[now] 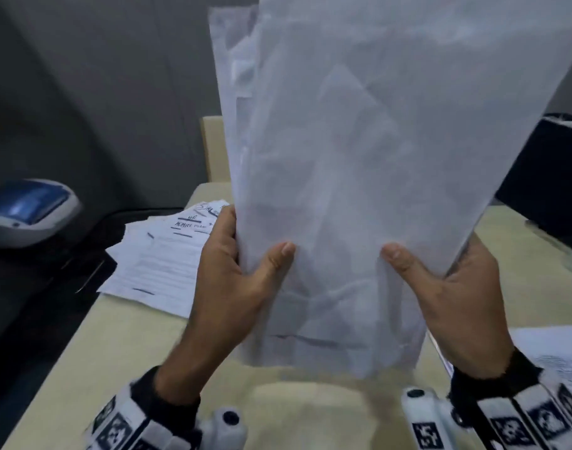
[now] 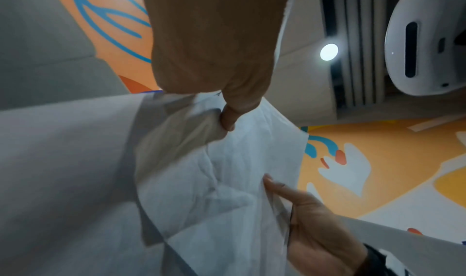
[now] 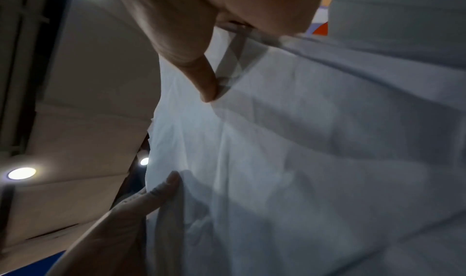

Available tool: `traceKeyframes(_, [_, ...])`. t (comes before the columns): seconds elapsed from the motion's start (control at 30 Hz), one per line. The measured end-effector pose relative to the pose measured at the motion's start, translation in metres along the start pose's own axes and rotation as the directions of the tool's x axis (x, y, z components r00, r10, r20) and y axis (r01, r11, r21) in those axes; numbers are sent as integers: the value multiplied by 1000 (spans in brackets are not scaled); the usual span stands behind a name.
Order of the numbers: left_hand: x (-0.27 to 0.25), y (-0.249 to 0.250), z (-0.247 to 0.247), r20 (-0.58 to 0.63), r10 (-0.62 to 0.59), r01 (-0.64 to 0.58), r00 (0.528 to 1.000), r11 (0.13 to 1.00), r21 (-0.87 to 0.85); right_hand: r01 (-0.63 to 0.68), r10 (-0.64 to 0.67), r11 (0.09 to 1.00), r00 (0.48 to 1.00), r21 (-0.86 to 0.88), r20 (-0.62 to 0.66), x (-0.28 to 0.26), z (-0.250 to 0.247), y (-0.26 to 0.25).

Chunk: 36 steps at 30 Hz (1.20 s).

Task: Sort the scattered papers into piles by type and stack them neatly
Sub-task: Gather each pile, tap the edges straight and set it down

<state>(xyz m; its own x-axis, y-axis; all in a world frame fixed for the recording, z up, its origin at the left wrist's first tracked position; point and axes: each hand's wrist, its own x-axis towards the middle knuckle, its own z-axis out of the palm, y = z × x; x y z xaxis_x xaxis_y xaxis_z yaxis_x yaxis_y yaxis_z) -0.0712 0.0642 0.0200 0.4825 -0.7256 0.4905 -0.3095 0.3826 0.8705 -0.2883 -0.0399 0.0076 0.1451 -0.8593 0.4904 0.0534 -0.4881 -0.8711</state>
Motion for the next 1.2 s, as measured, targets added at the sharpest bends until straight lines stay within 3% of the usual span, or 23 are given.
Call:
traceKeyframes(0.23, [-50,-30,-54,-38,-34,39,999,990,136,-46,46,999,997,2,64,-42,46,7])
traceKeyframes(0.4, [-55,-31,-70,105,-83,54,991,967,251,-41,42,999,994,-12,98,-50,42,9])
traceKeyframes(0.47, [-53,-26,-68,117,-16,-23,993,947,321,-12,13,1000,997,-21,75,-51,44,0])
traceKeyframes(0.53, [-49,-14,-60,55,126,-137,991,935,327,31,-31,1000,999,-3,32,-49,46,-16])
traceKeyframes(0.6, [-45,4,-51,-31,258,-240,966,932,271,87,-87,996,996,25,-5,-40,45,-35])
traceKeyframes(0.67, [-40,22,-47,-69,289,-274,955,945,177,160,-160,986,987,44,-6,-26,41,-52])
traceKeyframes(0.7, [-35,27,-48,-53,241,-235,969,966,104,188,-189,979,982,83,6,-18,38,-57])
traceKeyframes(0.77, [-29,28,-53,38,45,-44,998,999,-32,171,-185,963,981,207,52,-2,29,-63])
traceKeyframes(0.83, [-28,17,-57,118,-111,114,987,993,-16,54,-100,952,985,300,141,11,20,-63])
traceKeyframes(0.9, [-32,8,-58,124,-127,119,984,990,69,-37,-15,969,977,244,211,17,12,-56])
traceKeyframes(0.97, [-39,1,-54,103,-114,102,988,988,120,-20,-3,997,962,79,272,14,5,-43])
traceKeyframes(1.07, [-46,-8,-50,23,-192,189,981,979,81,-85,96,995,892,-43,442,-5,2,-23])
traceKeyframes(1.13, [-49,-12,-47,-43,-190,193,981,975,108,-106,130,991,888,-80,442,-19,5,-15])
traceKeyframes(1.2, [-53,-9,-42,-72,-142,150,987,980,132,-36,86,989,927,-141,366,-31,11,-11])
